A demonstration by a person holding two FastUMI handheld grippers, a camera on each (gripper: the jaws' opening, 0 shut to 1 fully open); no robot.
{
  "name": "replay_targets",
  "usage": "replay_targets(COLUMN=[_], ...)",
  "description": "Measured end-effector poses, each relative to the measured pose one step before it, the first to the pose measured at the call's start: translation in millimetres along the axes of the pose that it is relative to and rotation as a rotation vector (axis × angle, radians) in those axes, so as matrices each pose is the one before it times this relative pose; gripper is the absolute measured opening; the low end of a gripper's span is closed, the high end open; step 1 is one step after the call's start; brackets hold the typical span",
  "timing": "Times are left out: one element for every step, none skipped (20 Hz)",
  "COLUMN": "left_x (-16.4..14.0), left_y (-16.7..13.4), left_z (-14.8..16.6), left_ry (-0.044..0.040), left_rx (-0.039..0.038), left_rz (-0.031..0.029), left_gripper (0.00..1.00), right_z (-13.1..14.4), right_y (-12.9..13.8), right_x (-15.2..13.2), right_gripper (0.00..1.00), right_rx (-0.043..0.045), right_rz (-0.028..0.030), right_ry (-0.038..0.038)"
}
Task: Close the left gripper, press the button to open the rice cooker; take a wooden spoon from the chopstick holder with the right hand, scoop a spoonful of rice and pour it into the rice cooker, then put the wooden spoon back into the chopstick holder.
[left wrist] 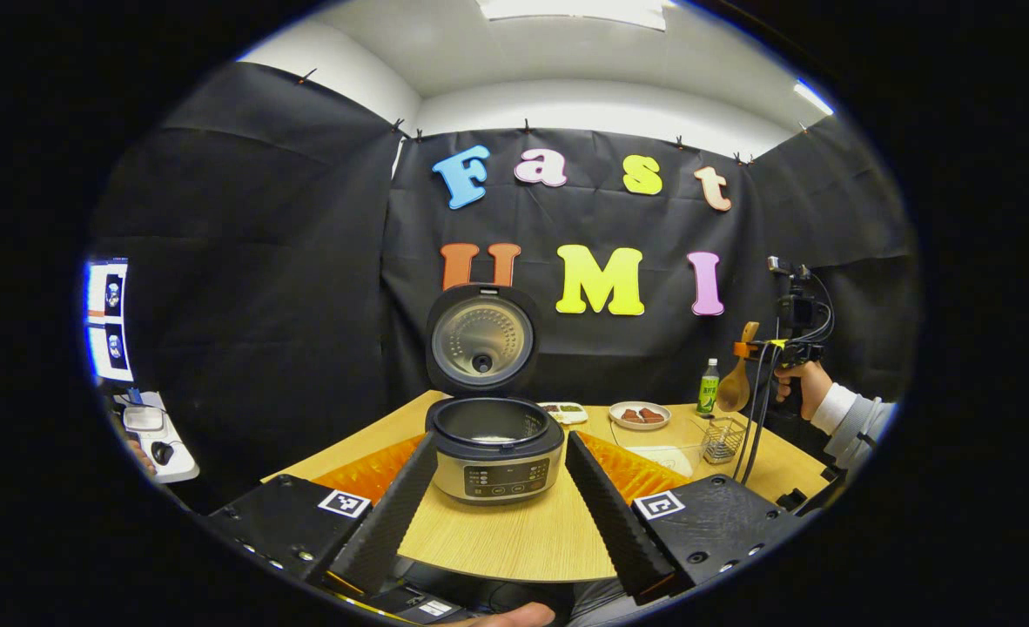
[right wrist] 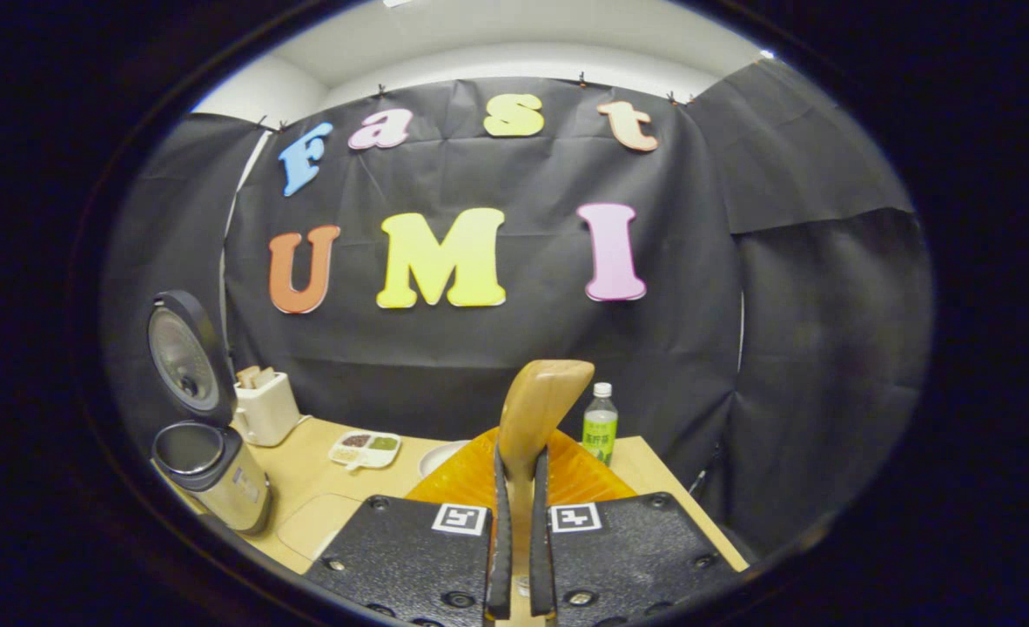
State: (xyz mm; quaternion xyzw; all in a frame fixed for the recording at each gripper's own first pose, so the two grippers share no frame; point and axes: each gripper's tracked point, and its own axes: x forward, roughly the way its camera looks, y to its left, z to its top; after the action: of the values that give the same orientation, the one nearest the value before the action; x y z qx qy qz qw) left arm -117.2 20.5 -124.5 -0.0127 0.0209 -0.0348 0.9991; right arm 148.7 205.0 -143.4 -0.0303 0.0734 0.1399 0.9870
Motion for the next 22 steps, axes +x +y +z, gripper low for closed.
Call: replay_targets(left_x=[-1.52, 0.04, 1.09, -0.27, 0.08, 0.78, 0.53, -0.54, -0.79, 0.68, 0.61, 0.98, 0.68, 0.34, -0.82, -0.34, 0.80, 2.81, 1.64, -0.16, -0.06, 0.66], left_y=[2.18, 1.77, -0.31, -0.26, 1.07, 1.20, -1.17, 0.28, 0.02, 2.07, 0.62, 0.62, -0.27, -1.23, 0.15, -0.15, -0.61, -0.30, -1.06, -0.06, -0.80, -0.65], left_z=[0.45, 0.71, -0.66, 0.55, -0.09, -0.59, -0.46, -0.28, -0.65, -1.04, -0.34, -1.07, -2.23, -1.80, -0.34, 0.19, -0.80, -1.80, -3.83, -2.47, -1.40, -1.08], left_ry=[-0.00093, -0.00016, 0.00041, 0.00037, -0.00245, -0.00148, 0.00175, 0.00282, 0.00178, 0.00008, -0.00172, 0.00446, 0.00763, 0.00104, -0.00168, 0.00008, -0.00005, 0.00540, 0.01209, 0.00796, 0.00331, 0.00342], left_rx=[-0.00692, -0.00501, -0.00120, 0.00220, 0.00446, 0.00446, 0.00224, 0.00035, 0.00146, 0.00145, -0.00205, -0.00184, 0.00220, 0.00547, 0.00673, 0.00698, 0.00512, 0.00113, -0.00369, -0.00103, -0.00146, -0.00026], left_rz=[0.00376, -0.00021, -0.00203, 0.00069, 0.00456, 0.00165, -0.00179, -0.00155, -0.00016, 0.00088, 0.00416, 0.00124, -0.00366, -0.00247, -0.00037, -0.00087, 0.00051, -0.00111, -0.00383, -0.00760, -0.00483, 0.00033], left_gripper=[0.95, 0.95, 0.94, 0.95, 0.95, 0.95, 0.95, 0.95, 0.94, 0.95, 0.94, 0.95, 0.95, 0.95, 0.95, 0.95, 0.95, 0.95, 0.95, 0.95, 0.95, 0.95], right_z=[-1.16, -5.07, -5.74, -9.44, -11.68, -15.95, -16.75, -17.46, -15.26, -13.19, -7.42, -5.59, -3.64, -1.04, 0.57, 0.36, -2.25, -4.47, -3.09, -2.68, -1.60, -2.90], right_y=[14.13, 12.81, 13.00, 13.26, 9.99, 8.28, 6.93, 5.26, 2.51, 1.54, 0.84, -0.66, -1.33, -2.20, -2.26, -0.63, 3.91, 6.36, 7.12, 10.56, 10.55, 11.65], right_x=[-0.83, 2.33, 3.08, 4.06, 6.60, 8.62, 9.22, 10.22, 8.65, 7.50, 5.73, 7.24, 4.89, 3.00, 3.28, 3.42, 3.95, 3.12, 3.25, 1.14, 0.13, 0.63], right_gripper=[0.13, 0.13, 0.12, 0.13, 0.13, 0.13, 0.14, 0.14, 0.14, 0.13, 0.14, 0.14, 0.14, 0.13, 0.13, 0.13, 0.13, 0.13, 0.14, 0.14, 0.13, 0.13], right_rx=[-0.00586, -0.00082, 0.00023, -0.00189, -0.00353, -0.00588, -0.01256, -0.00843, -0.00176, 0.00727, 0.00902, 0.00148, -0.00470, -0.00786, -0.01708, -0.01266, 0.00808, 0.01622, 0.02271, 0.02852, 0.03002, 0.03359], right_rz=[0.01553, 0.01683, 0.01441, 0.01343, 0.00652, 0.00152, -0.00456, -0.00717, -0.01453, -0.01257, -0.01409, -0.00949, -0.01834, -0.02020, -0.02052, -0.00958, 0.01587, 0.02554, 0.03021, 0.04413, 0.04693, 0.04903], right_ry=[0.00641, 0.00683, 0.00859, 0.00903, 0.01308, 0.01834, 0.02315, 0.02474, 0.02666, 0.01771, 0.00717, 0.00526, -0.00184, -0.00978, -0.01665, -0.01318, -0.00169, 0.00465, 0.00617, 0.00847, 0.00942, 0.00905])
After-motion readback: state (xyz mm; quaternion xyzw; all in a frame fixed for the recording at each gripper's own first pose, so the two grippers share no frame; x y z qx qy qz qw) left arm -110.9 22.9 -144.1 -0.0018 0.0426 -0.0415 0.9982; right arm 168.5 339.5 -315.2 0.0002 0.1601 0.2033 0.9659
